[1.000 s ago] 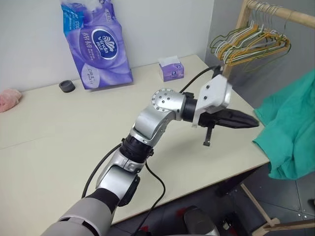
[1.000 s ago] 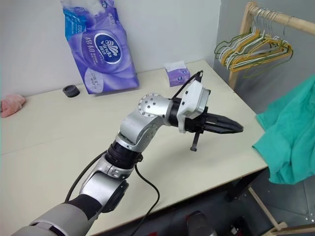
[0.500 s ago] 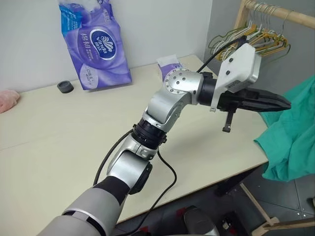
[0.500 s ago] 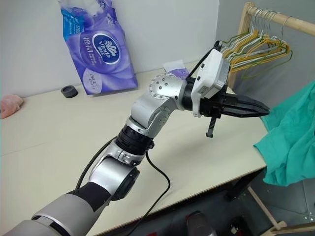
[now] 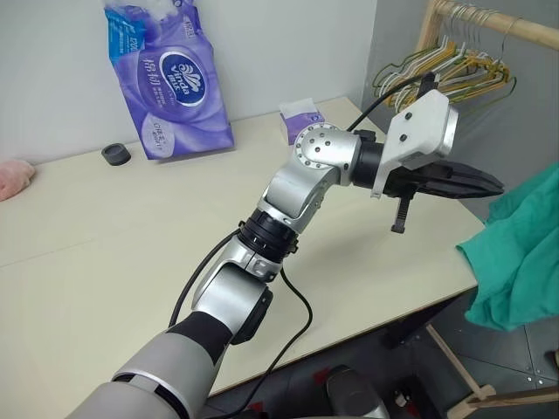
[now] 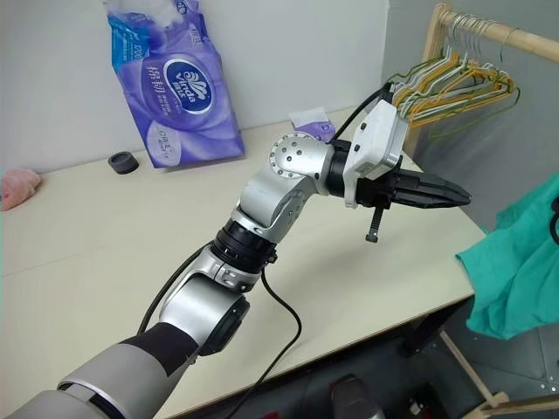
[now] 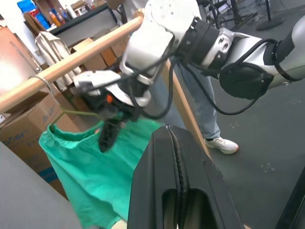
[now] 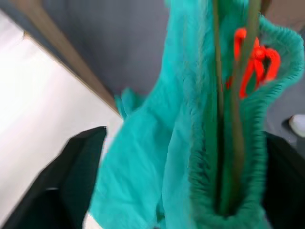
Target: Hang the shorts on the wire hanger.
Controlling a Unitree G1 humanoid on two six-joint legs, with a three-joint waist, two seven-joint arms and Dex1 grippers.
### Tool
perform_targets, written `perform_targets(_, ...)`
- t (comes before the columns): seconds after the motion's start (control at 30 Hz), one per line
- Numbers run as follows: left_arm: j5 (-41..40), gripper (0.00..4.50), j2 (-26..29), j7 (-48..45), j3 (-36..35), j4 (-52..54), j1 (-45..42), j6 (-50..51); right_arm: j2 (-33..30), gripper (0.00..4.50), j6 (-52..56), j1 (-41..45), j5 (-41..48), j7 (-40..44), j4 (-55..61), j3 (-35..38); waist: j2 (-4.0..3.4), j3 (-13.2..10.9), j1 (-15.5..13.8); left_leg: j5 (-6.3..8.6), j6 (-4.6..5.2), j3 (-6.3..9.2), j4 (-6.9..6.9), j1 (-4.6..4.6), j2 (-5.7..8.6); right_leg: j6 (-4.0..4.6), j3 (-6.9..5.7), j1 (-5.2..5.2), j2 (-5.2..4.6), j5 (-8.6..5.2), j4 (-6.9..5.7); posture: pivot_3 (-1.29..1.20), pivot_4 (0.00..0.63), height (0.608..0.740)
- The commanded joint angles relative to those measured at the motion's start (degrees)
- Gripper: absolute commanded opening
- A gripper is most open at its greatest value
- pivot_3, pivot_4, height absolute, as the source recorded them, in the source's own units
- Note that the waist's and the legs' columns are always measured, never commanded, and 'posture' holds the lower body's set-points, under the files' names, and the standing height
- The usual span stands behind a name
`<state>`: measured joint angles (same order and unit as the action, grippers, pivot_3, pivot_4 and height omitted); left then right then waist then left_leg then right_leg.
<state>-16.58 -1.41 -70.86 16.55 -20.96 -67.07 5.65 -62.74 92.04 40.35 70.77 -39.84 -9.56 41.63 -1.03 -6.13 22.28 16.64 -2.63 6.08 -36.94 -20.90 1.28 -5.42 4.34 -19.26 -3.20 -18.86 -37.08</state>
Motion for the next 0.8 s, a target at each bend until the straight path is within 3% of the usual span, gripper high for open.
perform_targets(0.03,0.23,0.0,0.22,-0.1,-0.7,0.05,-1.08,-1.57,-0.56,4.48,0.46,4.94,-3.84,-2.33,4.84,0.1,-0.08,-0.03,0.02,0.0,0.0,0.01,0.0,0.0,-0.01,0.0,0.01,-0.02,0.01,0.0,0.0,-0.5,0.095,0.74)
perform_targets(0.23,0.58,0.0,0.59,-0.23,-0.58,-0.3,-0.62,-2.18,2.16,4.48,0.39,12.05,-12.73,-2.49,11.65,-2.63,-0.15,-0.01,0.16,0.0,0.0,0.03,0.03,0.0,0.0,-0.01,0.03,-0.05,0.0,0.0,-0.02,-0.5,0.093,0.74)
perform_targets(0.43,0.89,0.0,0.76,-0.25,-0.5,-0.3,-0.36,-2.34,4.32,4.48,0.46,11.53,-15.21,-0.61,14.25,-2.77,-0.22,0.01,0.19,0.0,0.0,0.03,0.02,-0.02,0.01,0.04,0.05,-0.06,0.0,0.03,-0.04,-0.5,0.089,0.74)
perform_targets(0.57,1.32,0.0,1.18,-0.01,-0.56,-0.32,-0.08,-2.34,3.68,4.48,0.46,11.74,-17.25,5.67,18.69,-6.58,-0.31,0.03,0.17,0.0,0.0,0.05,0.02,-0.01,0.0,0.15,0.04,-0.06,0.0,0.1,-0.06,-0.5,0.089,0.74)
perform_targets(0.7,2.27,0.0,3.27,1.44,-0.82,0.91,1.87,-1.06,-0.31,4.48,-7.67,7.22,-19.06,19.83,28.32,-17.52,-0.43,0.09,0.24,0.0,0.0,0.07,0.02,0.03,0.0,0.04,0.04,-0.06,0.01,0.03,-0.08,-0.48,0.09,0.74)
perform_targets(0.8,4.33,0.0,6.6,3.91,-1.16,3.3,4.61,0.0,2.27,4.48,-11.72,2.69,-20.34,25.79,31.63,-19.13,-0.49,0.16,0.67,0.0,0.0,0.15,0.01,0.04,-0.03,-0.01,0.01,-0.06,0.04,0.0,-0.09,-0.46,0.087,0.74)
